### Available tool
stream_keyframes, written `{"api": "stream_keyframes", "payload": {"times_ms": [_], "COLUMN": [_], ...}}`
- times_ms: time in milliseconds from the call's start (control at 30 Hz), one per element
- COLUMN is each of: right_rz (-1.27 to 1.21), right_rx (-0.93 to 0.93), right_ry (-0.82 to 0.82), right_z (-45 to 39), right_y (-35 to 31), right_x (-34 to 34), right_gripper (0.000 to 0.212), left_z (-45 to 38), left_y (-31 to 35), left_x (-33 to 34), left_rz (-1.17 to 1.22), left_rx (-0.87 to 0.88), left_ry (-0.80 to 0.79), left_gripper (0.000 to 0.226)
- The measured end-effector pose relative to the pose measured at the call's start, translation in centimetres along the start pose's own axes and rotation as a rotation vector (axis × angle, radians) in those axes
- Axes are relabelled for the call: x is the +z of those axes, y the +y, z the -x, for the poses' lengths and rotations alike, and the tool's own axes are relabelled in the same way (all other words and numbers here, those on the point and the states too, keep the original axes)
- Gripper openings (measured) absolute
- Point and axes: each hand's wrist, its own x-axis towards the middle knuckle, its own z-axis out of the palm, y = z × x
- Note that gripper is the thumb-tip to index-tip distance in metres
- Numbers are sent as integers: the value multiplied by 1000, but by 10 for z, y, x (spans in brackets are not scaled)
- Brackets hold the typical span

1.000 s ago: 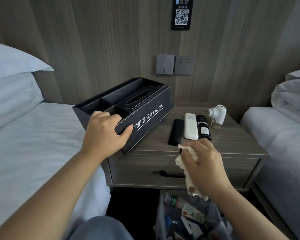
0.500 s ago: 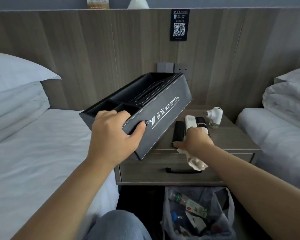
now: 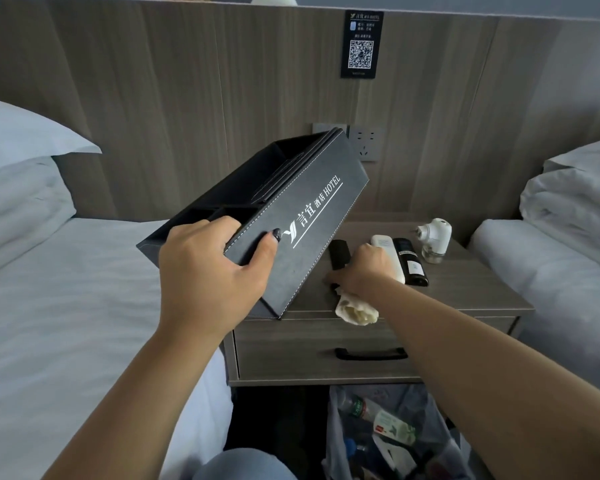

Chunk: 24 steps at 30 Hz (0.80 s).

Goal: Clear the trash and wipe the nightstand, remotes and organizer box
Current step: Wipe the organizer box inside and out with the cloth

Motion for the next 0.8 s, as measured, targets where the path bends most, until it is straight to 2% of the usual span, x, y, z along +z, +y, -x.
{"api": "stream_keyframes", "payload": {"times_ms": [200, 367, 433, 467, 600, 667, 800], "right_rz": [-52, 1, -30, -96, -629, -807, -981], "right_rx": [-37, -59, -77, -95, -152, -180, -211], "right_ry": [-11, -61, -11, 31, 176, 188, 248], "right_z": [-33, -46, -40, -35, 9, 31, 64], "right_y": [-20, -19, -11, -3, 41, 60, 96], "right_x": [5, 3, -6, -13, -49, -70, -102], "right_gripper": [34, 27, 22, 23, 67, 68, 55], "left_z": [4, 10, 10, 10, 10, 14, 20], "left_y": [-8, -10, -5, -1, 25, 40, 60], "left_x": [-1, -2, -2, -2, -4, -4, -1], "left_rz": [16, 12, 26, 50, 187, 259, 525], "left_rx": [-88, -107, -96, -100, -115, -110, -210], "left_ry": [-16, -36, -52, -55, -62, -89, -157], "left_gripper": [45, 45, 45, 44, 45, 45, 38]}}
